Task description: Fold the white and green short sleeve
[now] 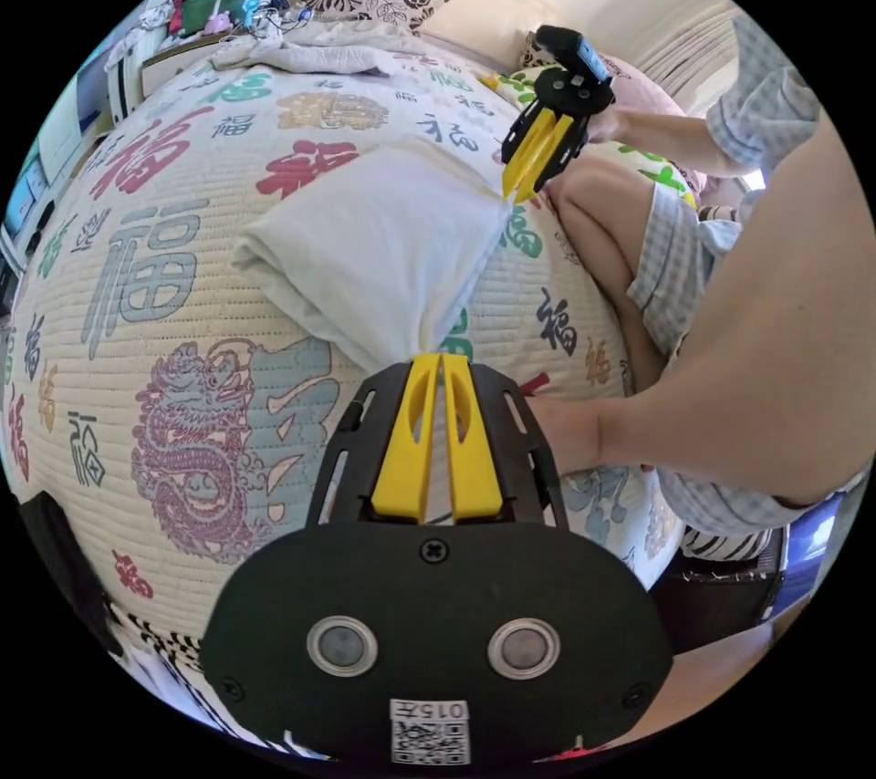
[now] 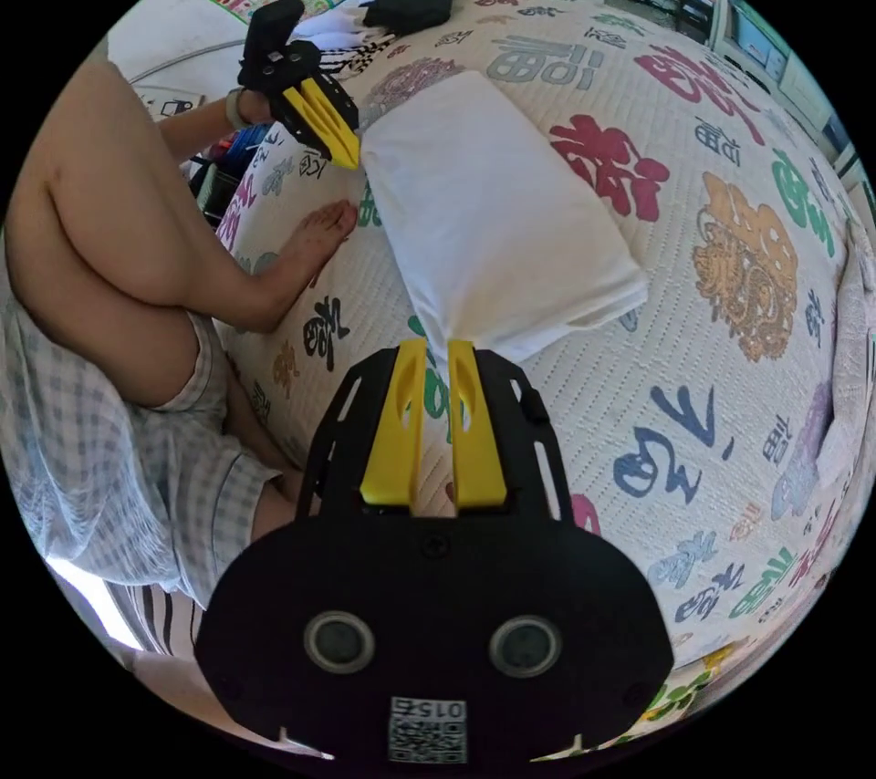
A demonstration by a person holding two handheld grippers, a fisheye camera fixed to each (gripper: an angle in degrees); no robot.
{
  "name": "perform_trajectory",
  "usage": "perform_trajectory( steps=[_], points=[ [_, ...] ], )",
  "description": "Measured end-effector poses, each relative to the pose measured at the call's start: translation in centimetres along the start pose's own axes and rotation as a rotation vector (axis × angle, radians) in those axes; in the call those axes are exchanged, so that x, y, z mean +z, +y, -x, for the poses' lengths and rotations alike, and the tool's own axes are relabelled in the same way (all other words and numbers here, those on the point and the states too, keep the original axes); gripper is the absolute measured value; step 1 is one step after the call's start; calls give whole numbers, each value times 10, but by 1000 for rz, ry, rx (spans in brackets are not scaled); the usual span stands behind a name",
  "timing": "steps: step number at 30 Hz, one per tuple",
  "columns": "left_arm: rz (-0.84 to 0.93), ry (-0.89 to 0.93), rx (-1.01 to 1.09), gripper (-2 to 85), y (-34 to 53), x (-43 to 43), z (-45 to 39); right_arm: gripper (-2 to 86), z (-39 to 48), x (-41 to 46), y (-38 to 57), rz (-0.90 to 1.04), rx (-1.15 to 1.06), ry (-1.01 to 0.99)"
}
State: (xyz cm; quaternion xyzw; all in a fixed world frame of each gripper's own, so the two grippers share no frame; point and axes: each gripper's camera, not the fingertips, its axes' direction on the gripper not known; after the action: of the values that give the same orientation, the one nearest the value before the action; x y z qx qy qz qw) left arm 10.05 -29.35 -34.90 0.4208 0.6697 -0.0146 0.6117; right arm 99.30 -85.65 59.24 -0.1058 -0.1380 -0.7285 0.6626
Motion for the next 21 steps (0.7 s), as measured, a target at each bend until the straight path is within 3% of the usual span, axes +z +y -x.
perform_trajectory(
  steps=[6, 10, 15, 21],
  points=[
    [-156, -101, -39, -6, -31, -5, -40, 17, 6, -17, -6, -155, 25, 38],
    [0, -108, -104, -8, -49, 50, -49, -6, 1, 36, -20, 53, 7, 28],
    [111, -179, -148, -8, -67, 77, -80, -9, -17, 42, -7, -13, 145, -70],
    [356, -407, 40, 8, -119, 100, -149, -7, -30, 27, 0, -26, 154, -126]
  ],
)
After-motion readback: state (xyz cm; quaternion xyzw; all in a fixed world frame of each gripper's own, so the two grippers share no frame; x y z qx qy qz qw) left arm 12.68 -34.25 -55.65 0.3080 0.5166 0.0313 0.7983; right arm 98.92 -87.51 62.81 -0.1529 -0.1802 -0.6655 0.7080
